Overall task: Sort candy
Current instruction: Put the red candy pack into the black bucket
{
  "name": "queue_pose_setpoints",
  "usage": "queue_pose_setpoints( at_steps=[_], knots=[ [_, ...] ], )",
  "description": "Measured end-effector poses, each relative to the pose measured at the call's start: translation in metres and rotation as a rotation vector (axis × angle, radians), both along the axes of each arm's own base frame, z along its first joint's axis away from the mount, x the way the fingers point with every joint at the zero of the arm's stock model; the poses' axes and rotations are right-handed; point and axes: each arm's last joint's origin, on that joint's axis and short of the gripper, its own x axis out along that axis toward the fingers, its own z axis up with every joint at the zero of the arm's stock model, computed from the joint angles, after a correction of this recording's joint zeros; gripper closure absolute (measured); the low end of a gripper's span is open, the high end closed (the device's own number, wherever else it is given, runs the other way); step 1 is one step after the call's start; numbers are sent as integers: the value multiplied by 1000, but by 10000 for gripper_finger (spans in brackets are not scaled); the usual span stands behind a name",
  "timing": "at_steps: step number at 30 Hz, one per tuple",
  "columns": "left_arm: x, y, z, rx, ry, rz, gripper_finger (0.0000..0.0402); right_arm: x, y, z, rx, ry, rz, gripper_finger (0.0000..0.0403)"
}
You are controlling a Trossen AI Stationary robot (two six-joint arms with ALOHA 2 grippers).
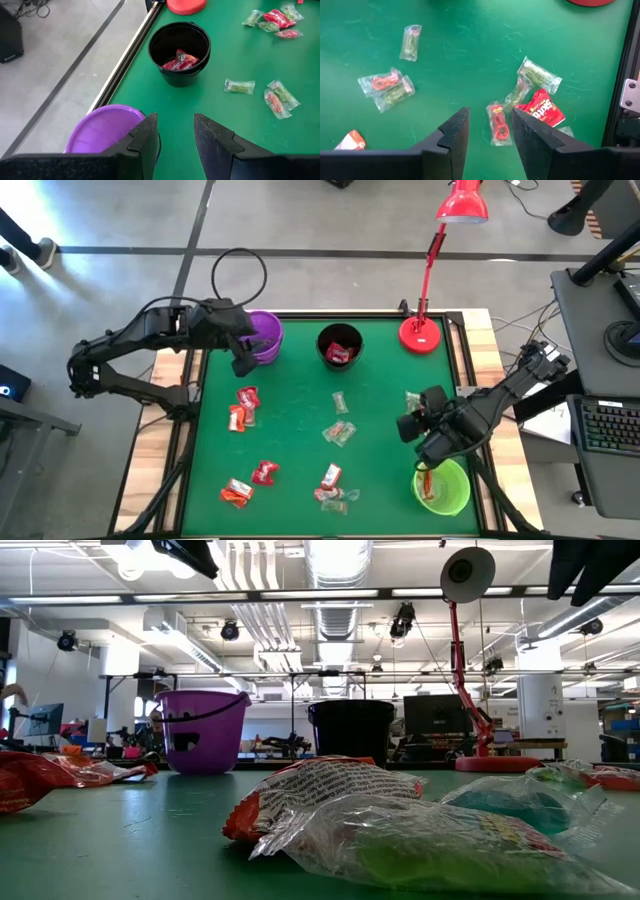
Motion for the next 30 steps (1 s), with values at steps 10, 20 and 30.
queue_pose_setpoints(
  at_steps=[10, 20, 30],
  knots=[
    [-8, -2, 4, 48, 1, -43, 292, 5, -9, -5, 9, 14, -69, 201],
    [-14, -3, 8, 113, 19, -104, 292, -2, -24, -42, 75, 92, -415, 192],
    [-14, -3, 8, 150, 41, -140, 292, -2, -26, -83, 199, 44, -542, 192]
  ],
)
